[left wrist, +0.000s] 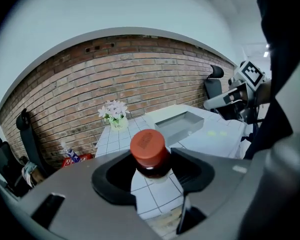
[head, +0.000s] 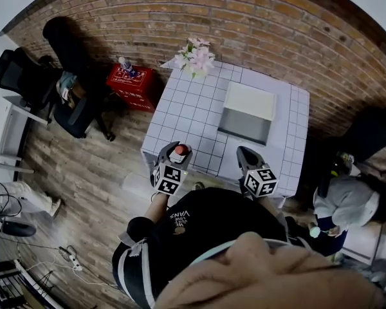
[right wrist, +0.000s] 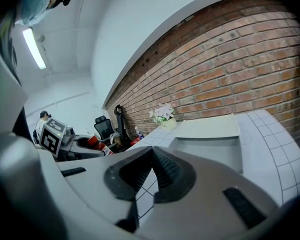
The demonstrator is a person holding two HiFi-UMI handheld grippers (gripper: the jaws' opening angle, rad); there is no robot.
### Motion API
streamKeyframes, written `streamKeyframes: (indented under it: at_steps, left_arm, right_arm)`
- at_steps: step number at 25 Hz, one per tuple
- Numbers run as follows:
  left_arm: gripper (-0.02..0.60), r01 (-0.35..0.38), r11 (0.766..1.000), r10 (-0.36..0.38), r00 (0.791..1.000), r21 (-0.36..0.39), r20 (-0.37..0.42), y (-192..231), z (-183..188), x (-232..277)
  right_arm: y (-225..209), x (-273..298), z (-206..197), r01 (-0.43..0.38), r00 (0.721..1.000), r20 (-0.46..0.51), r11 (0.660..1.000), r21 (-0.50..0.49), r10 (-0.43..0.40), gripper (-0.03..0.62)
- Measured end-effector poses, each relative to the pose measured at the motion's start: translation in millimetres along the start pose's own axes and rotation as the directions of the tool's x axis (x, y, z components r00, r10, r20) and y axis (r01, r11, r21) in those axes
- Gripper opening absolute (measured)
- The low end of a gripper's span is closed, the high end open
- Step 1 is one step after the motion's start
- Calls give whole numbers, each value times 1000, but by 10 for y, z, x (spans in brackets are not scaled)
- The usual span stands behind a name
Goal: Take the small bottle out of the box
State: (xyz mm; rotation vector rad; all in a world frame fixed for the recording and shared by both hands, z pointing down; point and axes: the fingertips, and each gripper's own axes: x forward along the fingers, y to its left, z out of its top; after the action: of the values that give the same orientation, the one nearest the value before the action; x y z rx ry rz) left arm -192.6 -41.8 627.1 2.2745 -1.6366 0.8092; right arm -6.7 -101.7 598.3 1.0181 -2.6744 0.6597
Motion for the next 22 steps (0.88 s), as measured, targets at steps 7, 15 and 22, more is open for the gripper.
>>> streamKeyframes:
  at_steps: [7,15,22]
  left_arm:
    - [225,-51,998,51,999,-43,-8,-323,55,-28]
    - [225,-80,994,79,997,-68,-13,-653,126,-4]
    - [225,-103,991,102,995,-90,-12,-851,166,-30]
  right_arm:
    - [-187,-184,17,-54,998,-18,998,-21,54,-2]
    - [-420,-407,-19,-80,996,-35,996,-29,79,-2]
    - [-510,-532,-51,-103,994,-46,994,-29,101,-2]
